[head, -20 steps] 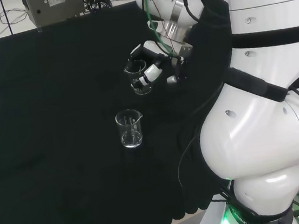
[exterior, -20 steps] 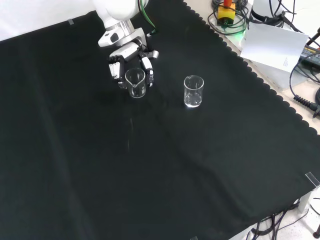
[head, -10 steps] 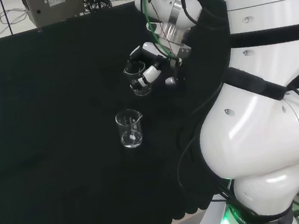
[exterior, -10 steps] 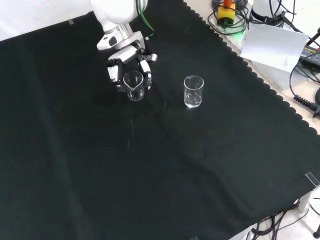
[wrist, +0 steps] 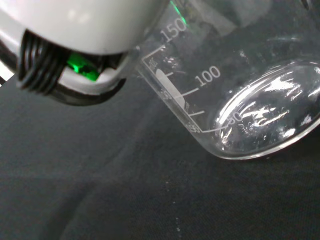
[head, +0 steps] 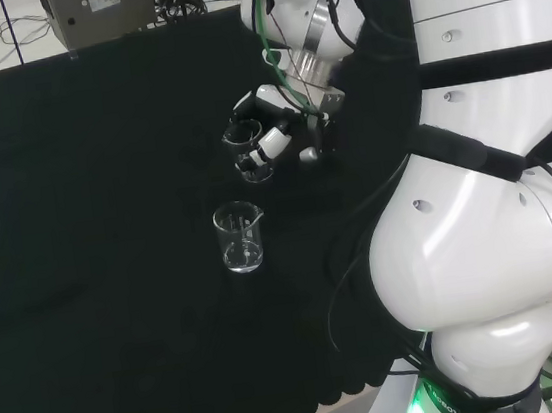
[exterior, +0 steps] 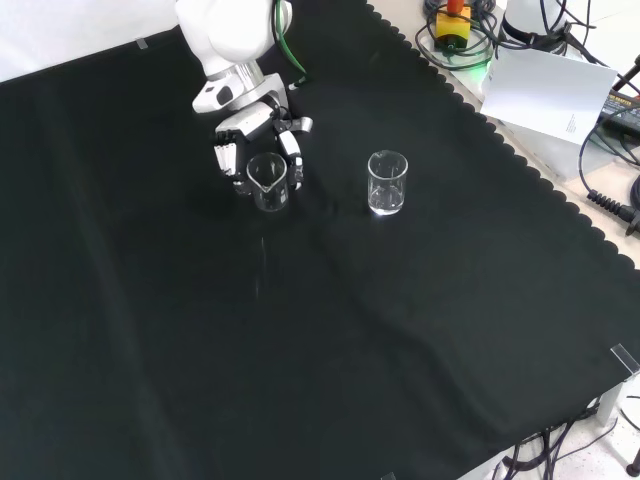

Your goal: Place the beaker back on the table.

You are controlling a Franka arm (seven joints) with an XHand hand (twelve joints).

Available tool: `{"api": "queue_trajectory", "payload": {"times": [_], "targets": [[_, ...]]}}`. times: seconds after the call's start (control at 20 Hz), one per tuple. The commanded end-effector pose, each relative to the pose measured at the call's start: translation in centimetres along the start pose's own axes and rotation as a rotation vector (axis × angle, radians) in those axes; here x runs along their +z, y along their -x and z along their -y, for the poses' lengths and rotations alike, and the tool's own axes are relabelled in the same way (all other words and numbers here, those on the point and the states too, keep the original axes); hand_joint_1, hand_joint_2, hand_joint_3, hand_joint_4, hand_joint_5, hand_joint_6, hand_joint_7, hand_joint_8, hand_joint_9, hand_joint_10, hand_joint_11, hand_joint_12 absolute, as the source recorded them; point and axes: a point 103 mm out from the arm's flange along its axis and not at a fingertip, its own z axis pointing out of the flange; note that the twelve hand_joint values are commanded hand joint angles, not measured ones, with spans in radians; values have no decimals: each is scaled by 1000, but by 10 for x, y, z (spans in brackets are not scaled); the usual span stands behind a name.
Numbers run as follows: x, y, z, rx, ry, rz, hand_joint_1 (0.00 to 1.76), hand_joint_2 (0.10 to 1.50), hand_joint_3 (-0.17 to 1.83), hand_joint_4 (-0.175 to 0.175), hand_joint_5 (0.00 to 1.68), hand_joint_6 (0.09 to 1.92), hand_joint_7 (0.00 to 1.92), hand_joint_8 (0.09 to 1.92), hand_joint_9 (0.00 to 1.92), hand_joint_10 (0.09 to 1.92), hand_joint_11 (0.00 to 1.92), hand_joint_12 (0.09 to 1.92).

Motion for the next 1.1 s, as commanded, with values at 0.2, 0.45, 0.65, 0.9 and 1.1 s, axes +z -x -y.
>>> {"api": "queue_trajectory", "payload": {"times": [0.2, 0.45, 0.65, 0.9, 1.1], "targets": [[-8, 12, 7, 20, 29, 10, 1288, 558, 884, 44, 1183, 919, 1285, 799, 1372, 603, 1237, 801], [-6, 10, 8, 5, 3, 34, 1179, 807, 492, -72, 1105, 894, 1003, 841, 1151, 527, 1058, 950], [-6, 9, 8, -1, -9, 67, 1143, 844, 434, -48, 1088, 900, 916, 831, 1075, 495, 868, 1095], [-6, 10, 8, 8, -32, 65, 1148, 696, 588, 23, 941, 946, 826, 791, 977, 495, 661, 1234], [-6, 8, 8, 22, -39, 52, 1135, 532, 814, 8, 798, 980, 751, 776, 897, 531, 546, 1295]]}}
